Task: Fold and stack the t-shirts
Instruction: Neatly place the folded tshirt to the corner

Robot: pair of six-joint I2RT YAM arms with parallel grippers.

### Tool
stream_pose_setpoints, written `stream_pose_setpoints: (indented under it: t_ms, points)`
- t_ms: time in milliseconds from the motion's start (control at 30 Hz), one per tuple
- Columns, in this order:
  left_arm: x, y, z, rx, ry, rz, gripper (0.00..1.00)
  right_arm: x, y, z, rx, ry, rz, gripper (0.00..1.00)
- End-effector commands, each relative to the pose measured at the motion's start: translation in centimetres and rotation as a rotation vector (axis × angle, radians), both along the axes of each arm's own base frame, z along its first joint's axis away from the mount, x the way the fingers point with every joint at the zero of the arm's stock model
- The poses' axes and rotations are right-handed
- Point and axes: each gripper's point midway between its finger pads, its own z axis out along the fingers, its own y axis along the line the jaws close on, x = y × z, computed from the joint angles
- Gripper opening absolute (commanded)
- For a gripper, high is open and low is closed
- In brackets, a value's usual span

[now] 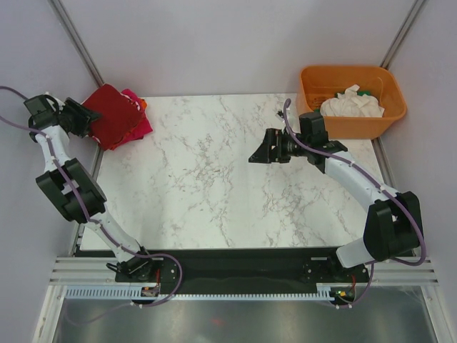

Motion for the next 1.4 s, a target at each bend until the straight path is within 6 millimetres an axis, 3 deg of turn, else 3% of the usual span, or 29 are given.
stream_pose_setpoints:
  t_ms: [0, 133, 333, 367, 400, 500, 667, 700, 767, 867, 1067, 1200, 1267, 1333, 1367]
  points:
    - [-3.8, 6.4, -0.9, -0.090, 0.073, 0.300, 0.66, -0.1, 0.7, 0.7, 0.017, -0.040, 0.028, 0.98]
    - [-2.7, 6.1, 0.1, -0.117, 0.034, 0.257, 0.75, -0.2, 0.6, 0.5, 0.013, -0.043, 0.027, 0.98]
    - [-1.8, 4.2, 5.1, -0.079, -0.062, 0.203, 0.82, -0.3, 0.7, 0.4, 0.012, -0.044, 0.033, 0.98]
    - [-2.0, 4.2, 5.9, -0.073, -0.070, 0.221, 0.99, -0.2, 0.7, 0.4, 0.013, -0.041, 0.031, 0.98]
    - [-2.8, 4.1, 7.5, -0.047, -0.086, 0.250, 1.00, -0.3, 0.6, 0.4, 0.013, -0.041, 0.031, 0.98]
    - [-4.8, 5.1, 9.6, 0.036, -0.072, 0.362, 1.00, -0.3, 0.7, 0.5, 0.014, -0.046, 0.032, 0.98]
    - [-7.5, 6.4, 9.4, 0.091, 0.004, 0.498, 1.00, -0.4, 0.8, 0.7, 0.019, -0.048, 0.038, 0.98]
    - [-8.0, 6.3, 8.6, 0.089, 0.025, 0.511, 1.00, -0.4, 0.9, 0.7, 0.019, -0.049, 0.040, 0.98]
    - [-9.4, 6.1, 9.6, 0.112, 0.016, 0.560, 1.00, -0.5, 0.8, 0.8, 0.017, -0.054, 0.037, 0.98]
    - [-11.0, 5.0, 9.7, 0.121, 0.005, 0.579, 1.00, -0.5, 0.8, 0.8, 0.013, -0.061, 0.036, 0.98]
    - [-11.7, 2.5, 11.6, 0.160, -0.059, 0.530, 1.00, -0.5, 0.8, 0.8, 0.004, -0.070, 0.039, 0.98]
    - [-13.4, -1.4, 13.1, 0.180, -0.114, 0.482, 1.00, -0.9, 1.0, 1.4, 0.011, -0.095, 0.058, 0.98]
    - [-13.8, -3.6, 12.2, 0.174, -0.107, 0.442, 1.00, -1.8, 2.0, 2.5, 0.039, -0.118, 0.105, 0.98]
    - [-14.4, -6.0, 12.5, 0.178, -0.131, 0.397, 1.00, -2.5, 2.9, 3.9, 0.066, -0.150, 0.142, 0.98]
    - [-14.6, -6.7, 11.2, 0.169, -0.108, 0.381, 1.00, -3.1, 3.2, 5.0, 0.079, -0.183, 0.159, 0.98]
